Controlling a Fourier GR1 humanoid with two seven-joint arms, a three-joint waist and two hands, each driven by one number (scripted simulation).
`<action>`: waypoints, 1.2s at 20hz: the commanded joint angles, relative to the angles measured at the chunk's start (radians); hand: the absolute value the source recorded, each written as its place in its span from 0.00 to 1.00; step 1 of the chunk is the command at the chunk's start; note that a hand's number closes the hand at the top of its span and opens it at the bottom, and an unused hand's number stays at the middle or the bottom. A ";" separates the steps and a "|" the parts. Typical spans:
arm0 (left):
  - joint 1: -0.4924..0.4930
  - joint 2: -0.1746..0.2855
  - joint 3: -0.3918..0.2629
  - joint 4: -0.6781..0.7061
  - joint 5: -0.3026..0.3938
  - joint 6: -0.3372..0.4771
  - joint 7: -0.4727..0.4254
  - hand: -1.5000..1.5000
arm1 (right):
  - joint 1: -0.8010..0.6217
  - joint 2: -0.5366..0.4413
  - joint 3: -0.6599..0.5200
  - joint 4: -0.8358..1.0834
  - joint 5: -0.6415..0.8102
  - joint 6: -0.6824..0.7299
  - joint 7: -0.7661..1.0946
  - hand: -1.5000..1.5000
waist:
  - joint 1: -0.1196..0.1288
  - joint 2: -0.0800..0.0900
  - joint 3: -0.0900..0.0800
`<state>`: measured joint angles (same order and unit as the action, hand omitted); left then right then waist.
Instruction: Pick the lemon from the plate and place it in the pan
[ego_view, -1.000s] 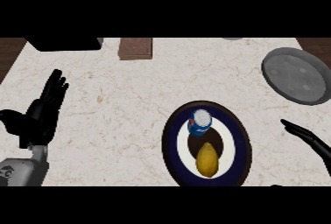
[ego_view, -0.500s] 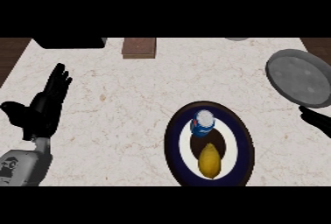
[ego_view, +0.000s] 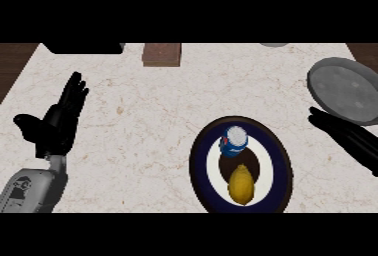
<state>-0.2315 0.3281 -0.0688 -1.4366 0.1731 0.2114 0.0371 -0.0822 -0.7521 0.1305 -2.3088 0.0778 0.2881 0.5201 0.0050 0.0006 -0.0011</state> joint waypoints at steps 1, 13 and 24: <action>-0.069 0.007 0.038 0.084 0.009 -0.051 -0.021 0.50 | -0.104 0.070 0.085 0.053 -0.034 0.047 0.056 0.00 | 0.000 0.002 0.000; -0.049 -0.051 0.063 0.031 -0.045 -0.034 0.008 0.50 | -0.157 0.287 0.262 0.026 0.166 0.114 0.346 0.00 | -0.006 -0.001 0.001; 0.091 -0.051 0.074 -0.117 -0.062 -0.093 0.030 0.50 | -0.032 0.321 0.211 0.262 0.335 0.143 0.073 0.00 | 0.000 -0.001 0.001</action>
<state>-0.2064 0.2773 0.0028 -1.4833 0.1062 0.1470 0.0654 -0.1420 -0.4436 0.3673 -2.1322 0.3860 0.4254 0.6896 0.0018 -0.0004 0.0000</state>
